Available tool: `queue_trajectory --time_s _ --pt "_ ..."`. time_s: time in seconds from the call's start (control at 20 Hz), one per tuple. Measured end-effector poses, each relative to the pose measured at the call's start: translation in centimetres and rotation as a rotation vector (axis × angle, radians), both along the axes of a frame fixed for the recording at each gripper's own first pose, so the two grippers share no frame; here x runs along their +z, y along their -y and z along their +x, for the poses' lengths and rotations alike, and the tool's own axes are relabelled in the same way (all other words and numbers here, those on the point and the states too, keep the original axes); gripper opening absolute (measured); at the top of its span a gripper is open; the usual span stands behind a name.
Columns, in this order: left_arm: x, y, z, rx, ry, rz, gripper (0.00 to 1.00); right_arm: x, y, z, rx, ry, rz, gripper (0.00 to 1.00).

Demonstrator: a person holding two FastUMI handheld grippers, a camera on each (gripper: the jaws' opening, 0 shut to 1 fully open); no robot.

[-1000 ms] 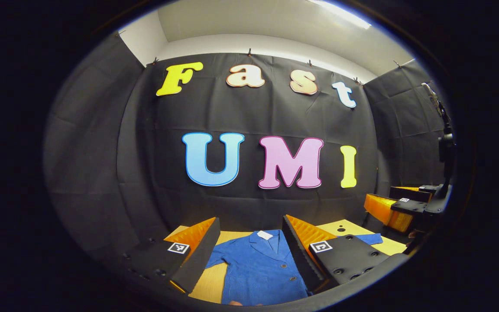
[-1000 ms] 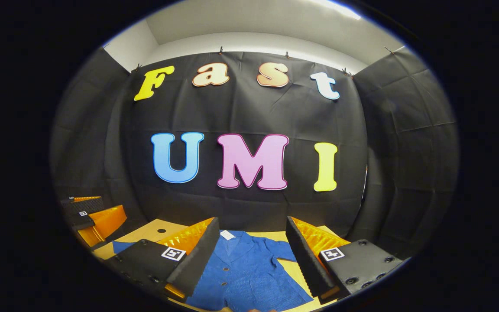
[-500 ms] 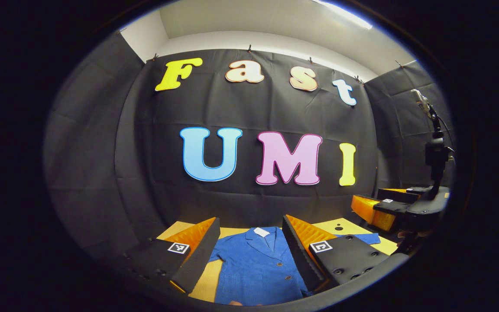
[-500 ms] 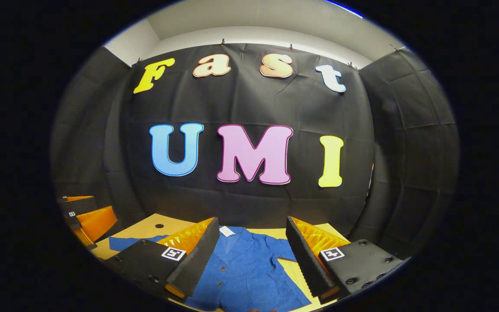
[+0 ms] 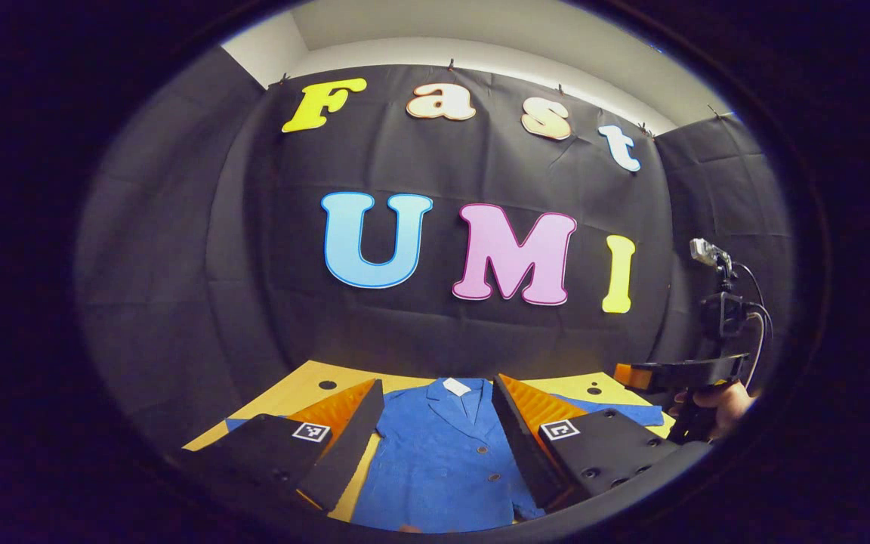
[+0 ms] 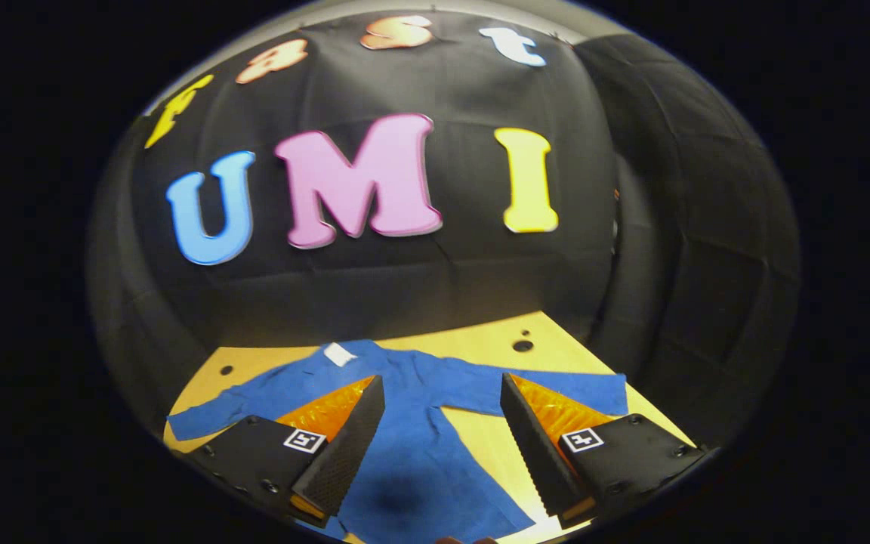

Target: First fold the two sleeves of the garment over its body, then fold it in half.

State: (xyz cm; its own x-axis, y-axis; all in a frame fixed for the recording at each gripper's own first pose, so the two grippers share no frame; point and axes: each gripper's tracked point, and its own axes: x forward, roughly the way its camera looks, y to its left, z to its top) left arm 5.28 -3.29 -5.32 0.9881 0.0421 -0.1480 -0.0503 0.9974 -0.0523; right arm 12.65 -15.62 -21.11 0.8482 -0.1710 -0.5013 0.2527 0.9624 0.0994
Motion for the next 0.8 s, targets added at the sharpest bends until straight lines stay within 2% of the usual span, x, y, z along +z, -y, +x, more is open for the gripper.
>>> queue_trajectory --time_s 0.2,0.3,0.4,0.55,0.65,0.8 --pt "-1.4 1.1 2.0 0.036 -0.039 -0.001 0.83 -7.9 10.6 0.8 -0.164 -0.164 -0.009 0.97" --pt "-2.1 2.3 3.1 0.036 -0.054 -0.019 0.83 -11.2 15.6 1.0 -0.262 -0.227 0.020 0.98" --pt "-3.1 3.7 4.1 0.039 -0.087 -0.038 0.83 -14.2 20.0 0.6 -0.358 -0.303 0.065 0.97" --pt "-4.0 6.2 5.3 0.032 -0.128 -0.053 0.83 -18.2 25.8 0.5 -0.470 -0.393 0.061 0.96" --pt "-4.1 7.7 5.9 0.022 -0.145 -0.048 0.83 -20.8 28.1 0.3 -0.507 -0.456 0.072 0.96" --pt "-4.1 9.8 6.8 -0.009 -0.153 -0.023 0.83 -23.3 29.0 -0.4 -0.528 -0.530 0.125 0.96"
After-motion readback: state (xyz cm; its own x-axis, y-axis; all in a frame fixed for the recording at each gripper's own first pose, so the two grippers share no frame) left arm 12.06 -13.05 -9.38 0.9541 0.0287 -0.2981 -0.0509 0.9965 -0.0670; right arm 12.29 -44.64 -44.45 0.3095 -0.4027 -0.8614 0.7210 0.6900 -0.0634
